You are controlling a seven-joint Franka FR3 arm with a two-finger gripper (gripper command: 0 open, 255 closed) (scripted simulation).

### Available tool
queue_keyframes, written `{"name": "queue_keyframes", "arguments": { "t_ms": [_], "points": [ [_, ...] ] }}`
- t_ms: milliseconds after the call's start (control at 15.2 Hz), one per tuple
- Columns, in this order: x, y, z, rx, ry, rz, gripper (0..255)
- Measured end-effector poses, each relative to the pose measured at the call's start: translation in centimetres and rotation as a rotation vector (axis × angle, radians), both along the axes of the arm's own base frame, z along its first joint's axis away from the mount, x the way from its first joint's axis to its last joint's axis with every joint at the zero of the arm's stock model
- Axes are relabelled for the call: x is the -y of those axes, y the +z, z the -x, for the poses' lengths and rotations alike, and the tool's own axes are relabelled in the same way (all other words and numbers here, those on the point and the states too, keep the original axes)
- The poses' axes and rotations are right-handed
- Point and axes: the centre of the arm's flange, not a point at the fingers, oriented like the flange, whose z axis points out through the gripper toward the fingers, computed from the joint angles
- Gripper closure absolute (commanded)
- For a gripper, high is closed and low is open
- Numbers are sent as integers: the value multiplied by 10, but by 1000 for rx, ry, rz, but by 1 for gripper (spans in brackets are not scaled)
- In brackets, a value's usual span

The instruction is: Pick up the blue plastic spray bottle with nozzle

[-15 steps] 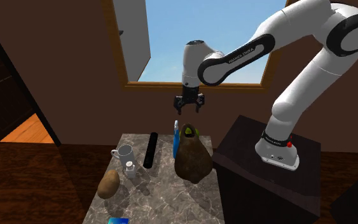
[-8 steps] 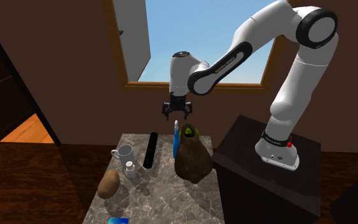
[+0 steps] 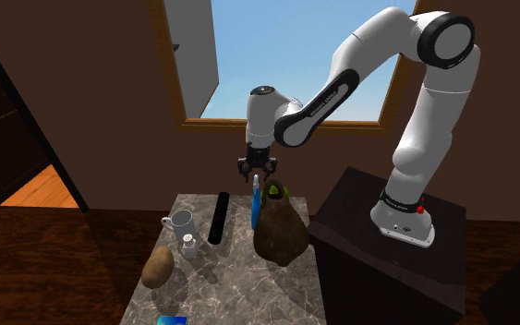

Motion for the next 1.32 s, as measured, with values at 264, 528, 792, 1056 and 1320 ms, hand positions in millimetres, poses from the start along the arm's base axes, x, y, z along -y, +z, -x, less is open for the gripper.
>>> {"name": "queue_keyframes", "arguments": {
  "t_ms": [264, 528, 792, 1056, 1320],
  "points": [
    [0, 0, -1, 1, 0, 0, 255],
    [0, 0, -1, 2, 0, -1, 255],
    [0, 10, 0, 1, 0, 0, 255],
    [0, 31, 0, 1, 0, 0, 255],
    [-1, 51, 0, 1, 0, 0, 255]
  ]
}}
